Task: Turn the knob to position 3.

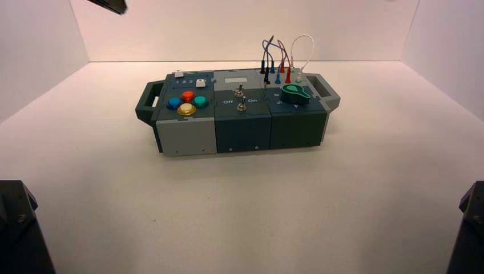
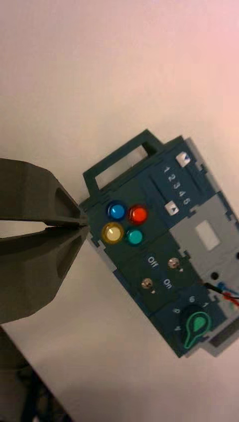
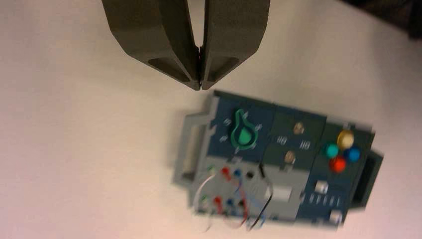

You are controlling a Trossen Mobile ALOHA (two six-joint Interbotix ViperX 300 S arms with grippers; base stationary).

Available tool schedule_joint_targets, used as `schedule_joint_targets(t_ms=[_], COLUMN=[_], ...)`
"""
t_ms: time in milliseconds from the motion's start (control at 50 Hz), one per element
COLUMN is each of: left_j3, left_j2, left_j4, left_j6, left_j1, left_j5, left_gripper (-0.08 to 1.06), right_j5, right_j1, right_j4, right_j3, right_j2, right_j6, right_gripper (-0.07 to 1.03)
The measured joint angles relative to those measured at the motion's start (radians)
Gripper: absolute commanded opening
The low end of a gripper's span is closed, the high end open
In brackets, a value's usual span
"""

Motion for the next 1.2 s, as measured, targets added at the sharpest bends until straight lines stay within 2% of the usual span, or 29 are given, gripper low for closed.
schedule_joint_targets(t_ms=[100,520,640,900,1200], left_j3=[-0.031,-0.110,-0.115,-0.118,-0.123], left_j2=[0.078,0.314,0.342,0.377,0.422], left_j4=[-0.009,-0.015,-0.025,-0.089,-0.097], left_j6=[0.020,0.032,0.031,0.029,0.029], left_j1=[-0.009,-0.121,-0.144,-0.150,-0.155], left_j5=[0.003,0.003,0.003,-0.041,-0.066], left_gripper=[-0.03,-0.03,-0.03,-0.03,-0.03], right_j5=[0.000,-0.060,-0.086,-0.147,-0.209], right_j1=[0.037,0.155,0.187,0.241,0.255], right_j4=[0.003,0.014,0.020,0.040,0.041], right_j3=[-0.012,-0.025,-0.032,-0.038,-0.067], right_j2=[0.071,0.301,0.357,0.469,0.609], right_j6=[0.000,-0.002,-0.002,0.000,0.003], right_gripper=[-0.02,-0.02,-0.02,-0.02,-0.02])
